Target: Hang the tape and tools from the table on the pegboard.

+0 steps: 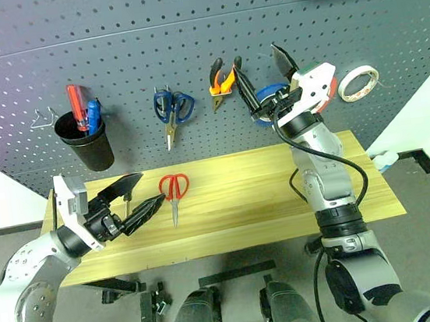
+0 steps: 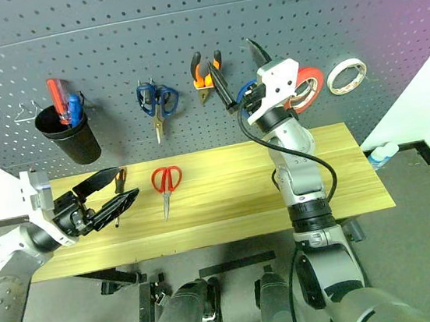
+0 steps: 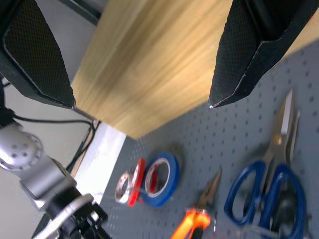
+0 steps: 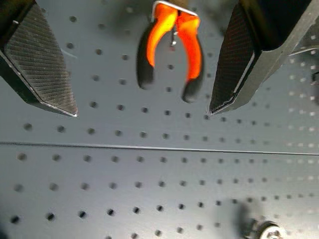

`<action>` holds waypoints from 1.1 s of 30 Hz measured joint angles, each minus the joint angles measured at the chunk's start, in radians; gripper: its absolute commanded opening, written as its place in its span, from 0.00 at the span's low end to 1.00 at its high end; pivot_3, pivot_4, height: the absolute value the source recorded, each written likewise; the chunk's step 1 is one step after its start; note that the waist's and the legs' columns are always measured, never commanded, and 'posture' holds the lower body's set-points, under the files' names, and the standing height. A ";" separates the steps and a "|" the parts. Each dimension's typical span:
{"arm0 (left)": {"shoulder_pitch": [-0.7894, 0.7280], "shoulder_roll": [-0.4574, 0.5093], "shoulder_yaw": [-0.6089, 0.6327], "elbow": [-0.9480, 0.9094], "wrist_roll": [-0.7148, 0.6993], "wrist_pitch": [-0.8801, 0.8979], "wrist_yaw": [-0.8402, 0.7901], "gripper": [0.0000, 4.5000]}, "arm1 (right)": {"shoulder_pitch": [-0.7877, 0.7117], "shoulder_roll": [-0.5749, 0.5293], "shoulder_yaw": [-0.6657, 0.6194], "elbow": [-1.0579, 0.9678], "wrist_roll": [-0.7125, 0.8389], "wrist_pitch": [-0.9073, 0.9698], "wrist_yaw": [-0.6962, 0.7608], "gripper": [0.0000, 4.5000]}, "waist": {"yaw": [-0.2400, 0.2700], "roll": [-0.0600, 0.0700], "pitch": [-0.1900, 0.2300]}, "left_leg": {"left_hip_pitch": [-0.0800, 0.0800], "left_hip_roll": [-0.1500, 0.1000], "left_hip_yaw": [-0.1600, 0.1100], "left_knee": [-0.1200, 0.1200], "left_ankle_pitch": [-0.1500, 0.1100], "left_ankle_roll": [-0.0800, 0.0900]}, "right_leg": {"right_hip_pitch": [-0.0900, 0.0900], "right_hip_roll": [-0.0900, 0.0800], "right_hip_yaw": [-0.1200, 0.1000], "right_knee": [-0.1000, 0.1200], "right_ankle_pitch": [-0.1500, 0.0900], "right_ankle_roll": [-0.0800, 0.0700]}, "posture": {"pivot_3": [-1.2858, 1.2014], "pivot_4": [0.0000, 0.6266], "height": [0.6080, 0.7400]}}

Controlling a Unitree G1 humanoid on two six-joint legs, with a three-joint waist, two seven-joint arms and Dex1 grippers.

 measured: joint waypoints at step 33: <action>-0.137 -0.197 -0.209 0.309 0.369 0.012 0.372 1.00 | 0.375 -0.598 -0.130 -0.215 0.531 0.611 0.872 0.99 | -0.017 -0.005 -0.057 | 0.002 0.001 -0.001 0.018 -0.010 0.016 | 0.013 -0.001 -0.001 0.000 0.002 0.004 | 0.49 0.04 0.87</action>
